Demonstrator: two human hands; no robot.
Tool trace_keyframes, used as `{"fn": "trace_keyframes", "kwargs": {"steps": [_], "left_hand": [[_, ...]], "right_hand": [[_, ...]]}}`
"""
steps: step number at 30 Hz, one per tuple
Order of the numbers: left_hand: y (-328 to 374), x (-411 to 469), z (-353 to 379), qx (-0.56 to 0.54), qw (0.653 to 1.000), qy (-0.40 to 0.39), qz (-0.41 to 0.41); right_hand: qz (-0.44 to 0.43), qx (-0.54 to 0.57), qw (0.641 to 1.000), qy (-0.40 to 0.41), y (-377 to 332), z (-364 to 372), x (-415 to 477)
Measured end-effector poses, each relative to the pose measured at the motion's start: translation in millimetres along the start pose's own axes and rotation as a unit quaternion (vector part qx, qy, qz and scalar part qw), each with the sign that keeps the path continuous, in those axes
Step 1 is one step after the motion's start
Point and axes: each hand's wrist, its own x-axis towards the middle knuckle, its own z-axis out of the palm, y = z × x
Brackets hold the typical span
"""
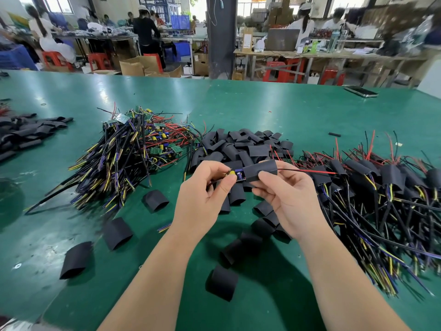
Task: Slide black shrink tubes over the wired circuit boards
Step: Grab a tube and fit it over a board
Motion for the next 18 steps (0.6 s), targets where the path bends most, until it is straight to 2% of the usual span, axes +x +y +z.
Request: {"fn": "trace_keyframes", "kwargs": {"steps": [5, 8, 13, 18], "left_hand": [[2, -1, 1, 0.009, 1.0, -0.005, 0.002], [3, 0, 1, 0.011, 1.0, -0.009, 0.004], [5, 1, -2, -0.007, 1.0, -0.011, -0.004], [6, 0, -1, -0.005, 1.0, -0.027, -0.002]], "right_hand": [[-0.008, -0.059, 0.998, -0.037, -3, -9, 0], [0.0, -0.045, 0.997, -0.06, -5, -13, 3], [0.012, -0.022, 0.989, -0.144, -10, -17, 2], [-0.012, -0.089, 0.992, -0.09, -9, -13, 2]]}}
